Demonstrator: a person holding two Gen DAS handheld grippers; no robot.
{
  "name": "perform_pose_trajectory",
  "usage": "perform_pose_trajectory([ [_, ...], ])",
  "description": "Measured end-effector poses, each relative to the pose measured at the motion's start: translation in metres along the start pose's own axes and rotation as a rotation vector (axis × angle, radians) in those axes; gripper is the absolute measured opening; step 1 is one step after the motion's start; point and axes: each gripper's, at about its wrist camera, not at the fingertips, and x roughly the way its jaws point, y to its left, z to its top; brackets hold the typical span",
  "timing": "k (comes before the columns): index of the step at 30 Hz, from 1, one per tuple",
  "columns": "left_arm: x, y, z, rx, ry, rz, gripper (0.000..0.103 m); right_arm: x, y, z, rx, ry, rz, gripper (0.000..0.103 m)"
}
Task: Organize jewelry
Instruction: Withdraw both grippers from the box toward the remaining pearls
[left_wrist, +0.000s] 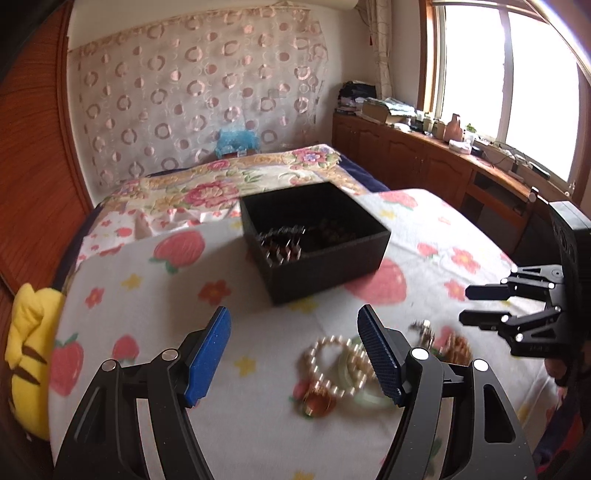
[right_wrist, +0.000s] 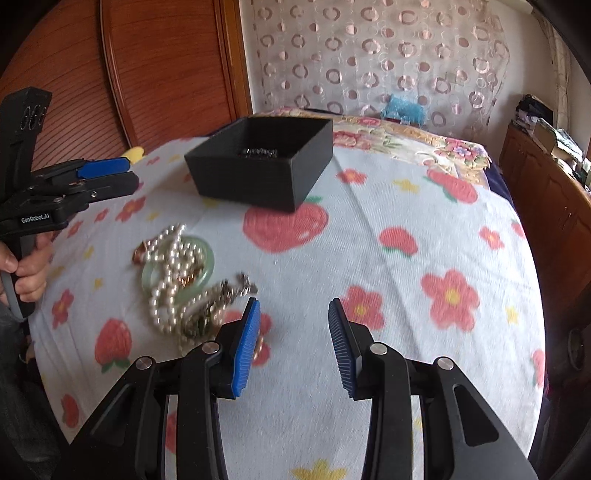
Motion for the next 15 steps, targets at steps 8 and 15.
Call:
perform_pose_trajectory([
  [8,0.0,0.013,-0.025,-0.031,0.044,0.002,0.068,0.003,0.015,-0.01,-0.041,0.043,0.017,0.032],
  [15,0.005,0.013,-0.034,-0.046,0.066,-0.013,0.068,0.007,0.014,-0.007,-0.056,0.053,-0.09,0.023],
])
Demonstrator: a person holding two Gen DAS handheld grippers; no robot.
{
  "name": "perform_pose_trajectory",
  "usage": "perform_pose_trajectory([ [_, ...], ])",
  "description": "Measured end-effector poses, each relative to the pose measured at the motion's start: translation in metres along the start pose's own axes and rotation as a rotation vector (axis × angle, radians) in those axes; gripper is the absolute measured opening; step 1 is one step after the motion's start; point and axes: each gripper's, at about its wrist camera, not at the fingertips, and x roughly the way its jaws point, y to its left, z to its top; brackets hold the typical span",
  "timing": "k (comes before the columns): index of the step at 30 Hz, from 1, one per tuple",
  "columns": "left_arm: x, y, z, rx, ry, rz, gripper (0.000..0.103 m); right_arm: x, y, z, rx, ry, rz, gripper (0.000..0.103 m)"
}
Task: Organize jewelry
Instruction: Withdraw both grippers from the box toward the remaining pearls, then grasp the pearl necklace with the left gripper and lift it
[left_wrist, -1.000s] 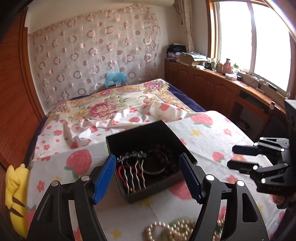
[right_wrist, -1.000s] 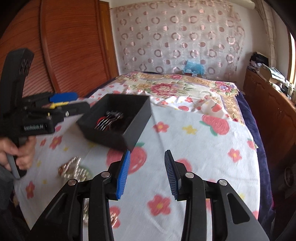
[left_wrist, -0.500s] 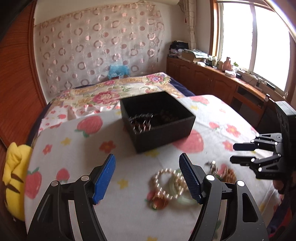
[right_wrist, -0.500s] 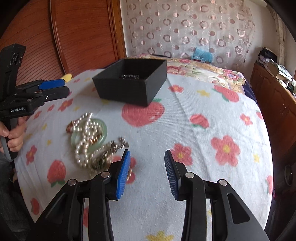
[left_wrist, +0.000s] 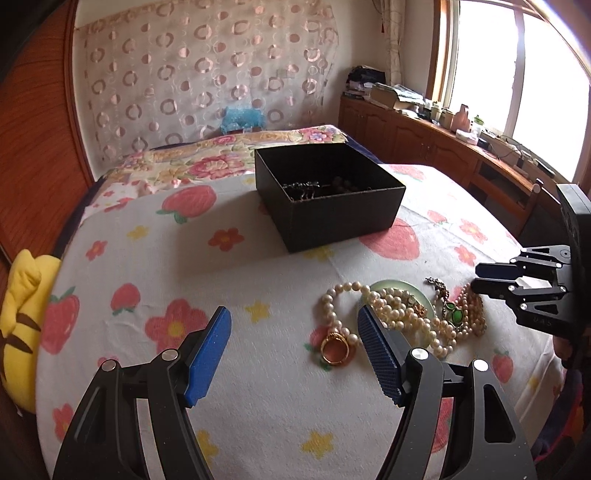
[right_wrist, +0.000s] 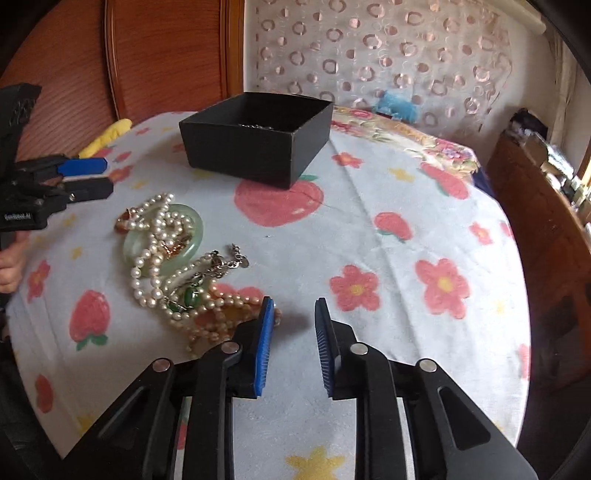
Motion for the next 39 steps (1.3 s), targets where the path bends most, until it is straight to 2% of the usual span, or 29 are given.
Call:
perform_pose_trajectory([
  [9,0.016,-0.005,0.003,0.016,0.039,-0.039,0.068,0.004,-0.004,-0.003,0.015,-0.022,0.018,0.02],
  [12,0.025,-0.005,0.007,0.016,0.066,-0.068,0.059,0.004,-0.004,-0.002,0.008,-0.022,0.01,0.02],
  [14,0.034,-0.003,0.01,0.007,0.09,-0.085,0.049,0.005,-0.004,-0.002,0.006,-0.022,0.007,0.02],
  [17,0.043,-0.004,0.013,0.009,0.112,-0.082,0.042,0.005,-0.004,-0.003,0.01,-0.022,0.012,0.02],
  [19,0.05,-0.003,0.014,0.025,0.134,-0.051,0.039,0.005,-0.003,-0.003,0.009,-0.022,0.011,0.02],
  [24,0.056,-0.012,0.017,0.091,0.149,-0.03,0.039,0.004,-0.004,-0.003,0.009,-0.022,0.01,0.02],
  [27,0.059,-0.018,0.02,0.118,0.144,-0.027,0.039,0.004,-0.003,-0.003,0.009,-0.022,0.01,0.02],
  [30,0.06,-0.022,0.022,0.126,0.141,-0.041,0.02,0.004,-0.003,-0.003,0.009,-0.022,0.01,0.02],
  [31,0.06,-0.023,0.022,0.13,0.142,-0.045,0.007,0.004,-0.003,-0.003,0.008,-0.022,0.009,0.02],
  [34,0.053,-0.029,0.024,0.146,0.111,-0.027,0.007,0.004,-0.003,-0.003,0.009,-0.022,0.01,0.02],
  [37,0.036,-0.031,0.028,0.129,0.067,-0.059,0.007,0.004,-0.004,-0.003,0.01,-0.022,0.011,0.02],
  [39,0.024,-0.032,0.032,0.124,0.029,-0.051,0.007,0.003,-0.003,-0.004,0.011,-0.022,0.013,0.02],
])
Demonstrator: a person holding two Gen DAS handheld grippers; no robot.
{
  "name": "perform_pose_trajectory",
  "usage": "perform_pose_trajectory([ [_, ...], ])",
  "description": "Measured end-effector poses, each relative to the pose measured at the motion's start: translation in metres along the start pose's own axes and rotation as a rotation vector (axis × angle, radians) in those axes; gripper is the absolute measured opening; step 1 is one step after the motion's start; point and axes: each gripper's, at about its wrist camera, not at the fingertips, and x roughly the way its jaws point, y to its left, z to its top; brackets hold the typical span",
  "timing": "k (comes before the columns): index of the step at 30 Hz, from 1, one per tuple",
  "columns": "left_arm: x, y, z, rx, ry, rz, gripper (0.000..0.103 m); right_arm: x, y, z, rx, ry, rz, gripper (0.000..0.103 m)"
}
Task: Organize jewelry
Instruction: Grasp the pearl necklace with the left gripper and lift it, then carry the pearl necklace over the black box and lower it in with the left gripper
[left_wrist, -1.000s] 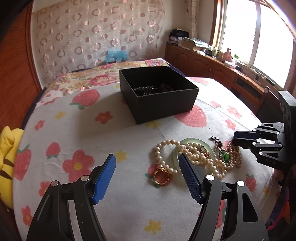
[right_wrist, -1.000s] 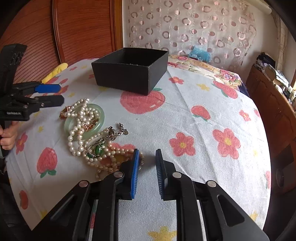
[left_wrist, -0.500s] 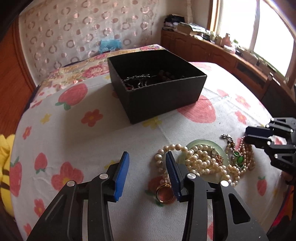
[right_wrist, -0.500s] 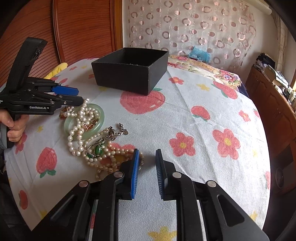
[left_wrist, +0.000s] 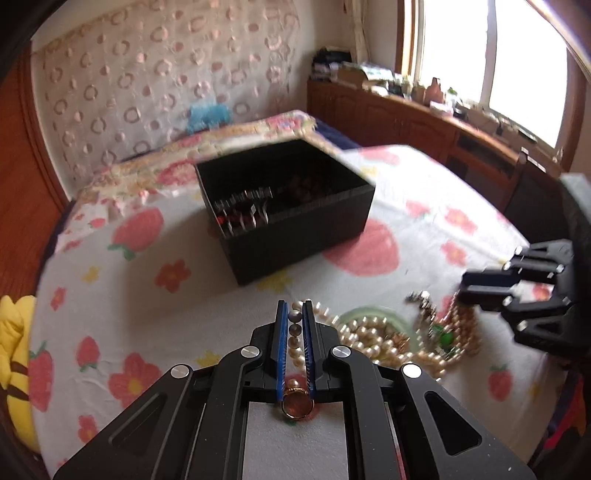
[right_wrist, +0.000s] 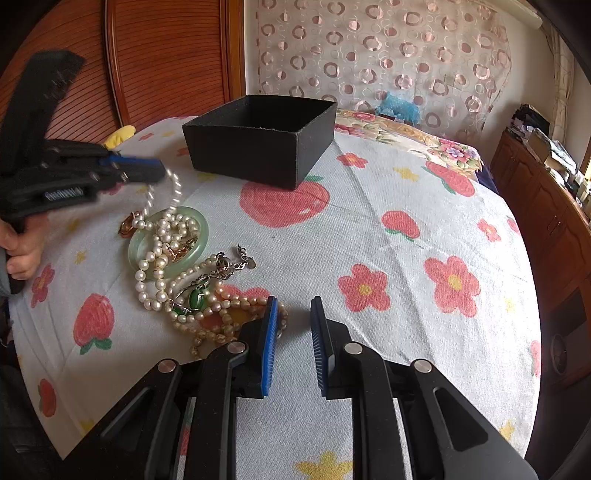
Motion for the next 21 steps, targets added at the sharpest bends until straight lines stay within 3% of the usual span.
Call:
perform_pose_trajectory([
  [6,-0.042,-0.006,0.013,-0.015,-0.112,-0.012,0.007,0.0,0.0,0.0,-0.004,0.001,-0.003,0.02],
  [9,-0.057,-0.01,0.018,-0.014,-0.149,-0.013,0.007,-0.001,0.003,0.001,-0.016,0.01,0.008,0.005],
  [12,-0.068,-0.01,0.023,-0.012,-0.175,-0.012,0.007,-0.004,0.009,0.002,-0.043,0.006,0.004,0.005],
  [21,-0.094,-0.007,0.034,-0.026,-0.241,-0.018,0.007,-0.057,0.01,0.036,-0.04,-0.136,0.002,0.005],
])
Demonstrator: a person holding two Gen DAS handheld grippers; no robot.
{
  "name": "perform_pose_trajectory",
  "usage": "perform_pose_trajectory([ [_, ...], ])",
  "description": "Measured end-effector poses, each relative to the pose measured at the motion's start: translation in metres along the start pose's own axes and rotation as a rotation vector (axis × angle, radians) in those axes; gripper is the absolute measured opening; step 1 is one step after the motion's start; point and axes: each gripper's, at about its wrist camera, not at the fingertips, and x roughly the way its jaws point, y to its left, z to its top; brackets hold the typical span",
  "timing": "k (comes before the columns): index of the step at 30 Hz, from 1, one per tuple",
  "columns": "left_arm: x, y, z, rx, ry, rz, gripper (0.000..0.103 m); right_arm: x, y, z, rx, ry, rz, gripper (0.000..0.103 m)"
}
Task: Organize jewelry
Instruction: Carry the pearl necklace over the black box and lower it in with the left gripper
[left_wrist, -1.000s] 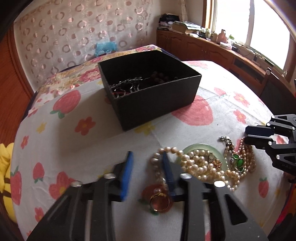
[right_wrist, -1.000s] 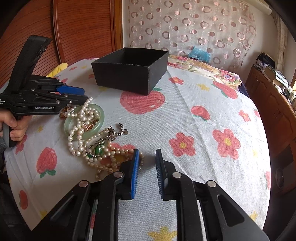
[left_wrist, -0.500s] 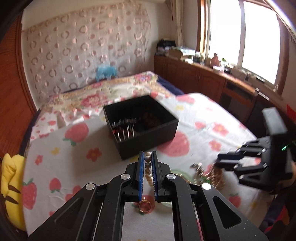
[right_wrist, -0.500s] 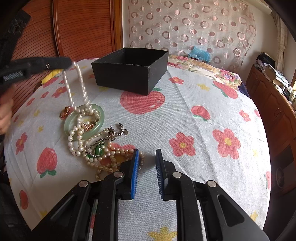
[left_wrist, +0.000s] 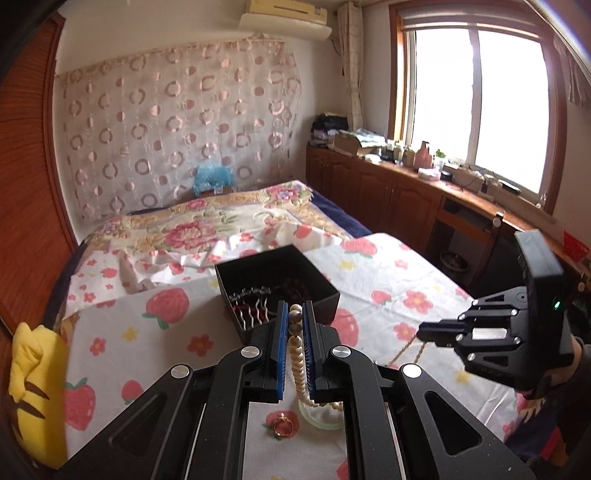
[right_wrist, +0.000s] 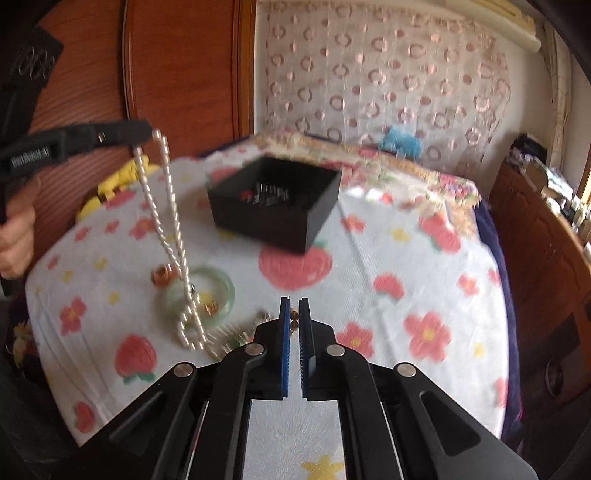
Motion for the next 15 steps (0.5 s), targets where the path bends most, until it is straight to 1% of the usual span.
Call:
perform_pose_trajectory([
  [6,-0.017,0.0,0.016,-0.003,-0.052,-0.014,0.007,-0.026,0.0,0.037,-0.023,-0.071,-0.02,0.005],
  [15,-0.034,0.0,0.034,0.011,-0.108,-0.006,0.007,-0.05,-0.001,0.073,-0.05,-0.145,-0.051,0.005],
])
